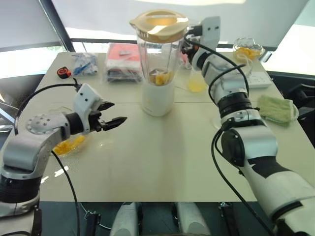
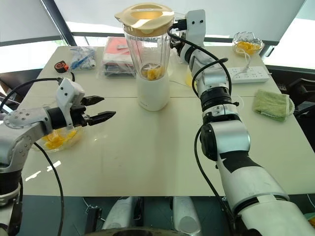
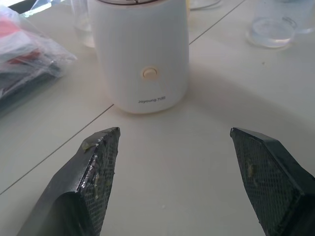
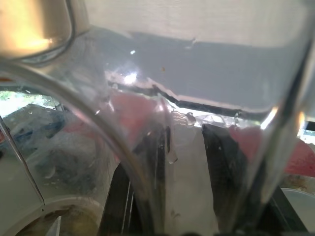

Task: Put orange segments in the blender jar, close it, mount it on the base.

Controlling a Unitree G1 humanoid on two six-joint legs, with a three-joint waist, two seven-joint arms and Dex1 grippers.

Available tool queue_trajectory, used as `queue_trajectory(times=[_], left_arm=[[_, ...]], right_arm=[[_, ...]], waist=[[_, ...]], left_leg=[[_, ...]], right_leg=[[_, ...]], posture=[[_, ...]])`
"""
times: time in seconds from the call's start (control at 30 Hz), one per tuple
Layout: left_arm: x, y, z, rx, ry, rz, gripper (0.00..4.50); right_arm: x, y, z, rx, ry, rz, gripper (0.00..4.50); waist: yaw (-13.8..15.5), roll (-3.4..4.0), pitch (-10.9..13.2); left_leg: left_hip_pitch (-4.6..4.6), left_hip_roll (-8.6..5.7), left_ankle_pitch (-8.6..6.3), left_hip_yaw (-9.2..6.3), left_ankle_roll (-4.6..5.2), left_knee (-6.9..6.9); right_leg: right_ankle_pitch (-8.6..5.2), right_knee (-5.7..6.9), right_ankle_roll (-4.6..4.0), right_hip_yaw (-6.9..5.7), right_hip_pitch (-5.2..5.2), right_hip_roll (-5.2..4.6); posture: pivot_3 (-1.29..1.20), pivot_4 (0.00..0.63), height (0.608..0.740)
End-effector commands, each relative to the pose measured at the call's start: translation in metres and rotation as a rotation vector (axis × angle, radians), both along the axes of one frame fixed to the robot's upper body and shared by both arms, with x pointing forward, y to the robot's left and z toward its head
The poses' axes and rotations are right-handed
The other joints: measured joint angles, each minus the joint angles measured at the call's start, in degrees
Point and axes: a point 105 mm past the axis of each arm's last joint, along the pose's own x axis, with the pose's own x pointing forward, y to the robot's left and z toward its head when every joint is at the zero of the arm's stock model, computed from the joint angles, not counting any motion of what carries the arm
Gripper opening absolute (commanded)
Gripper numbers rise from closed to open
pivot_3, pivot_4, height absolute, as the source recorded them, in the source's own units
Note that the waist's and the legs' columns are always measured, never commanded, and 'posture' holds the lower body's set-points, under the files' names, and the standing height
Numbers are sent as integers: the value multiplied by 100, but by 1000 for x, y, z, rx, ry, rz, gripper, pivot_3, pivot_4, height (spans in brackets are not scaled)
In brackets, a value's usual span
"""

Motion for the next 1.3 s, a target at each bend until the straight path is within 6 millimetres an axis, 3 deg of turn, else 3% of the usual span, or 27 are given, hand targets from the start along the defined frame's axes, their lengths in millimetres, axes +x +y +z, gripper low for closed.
queue_trajectory(times=[0.03, 0.47, 0.6, 0.7, 0.73, 0.9, 1.1, 1.3], left_arm=[[-1, -2, 9, 6, -55, -4, 3738], [7, -6, 8, -30, -80, 13, 3738], [19, 3, 6, -28, -62, 81, 3773], [21, 1, 11, -64, -83, 82, 3773], [22, 0, 13, -75, -94, 77, 3773], [21, -5, 6, -55, -117, 68, 3773], [20, -7, -5, -38, -144, 85, 3773], [11, -16, -30, -96, -66, 84, 3773]], right_arm=[[-2, 11, 3, -22, 8, 13, 1131], [-6, 17, -20, -7, 78, -42, 1131], [-9, 12, -23, -48, 56, -65, 2574], [-13, 7, -21, -57, 35, -83, 4188], [-16, 4, -22, -72, 27, -95, 4431], [-45, -15, -35, -192, -29, -135, 4431], [-104, -37, -58, -256, -71, -85, 4431], [-160, -61, -106, -280, -10, -76, 4431]], waist=[[0, 1, 0], [-1, -2, -5], [-5, -7, -9], [-1, -6, -8], [-2, -6, -7], [19, -7, -8], [149, -8, -9], [171, -13, -12]], left_leg=[[1, 0, 0, 0, 0, 0], [7, 3, 3, 0, -5, 2], [10, 7, 4, -1, -5, 2], [9, 7, 6, 1, -8, 4], [9, 6, 7, 1, -9, 6], [6, 7, 7, -1, -10, 6], [4, 3, 7, -2, -10, 10], [15, 2, 7, -5, -9, 19]], right_leg=[[0, 1, 0, 0, 0, 0], [4, 10, -5, 0, 2, 3], [7, 12, -11, -1, 4, 9], [13, 14, -11, -1, 2, 9], [15, 15, -10, -1, 2, 9], [16, 12, -8, -1, 1, 8], [16, 11, -7, -3, 3, 5], [17, 10, -6, -3, 23, 11]], posture=[[0, 150, 740], [0, 150, 740], [0, 150, 740], [0, 150, 740], [0, 150, 740], [0, 150, 740], [0, 150, 740], [0, 150, 740]])
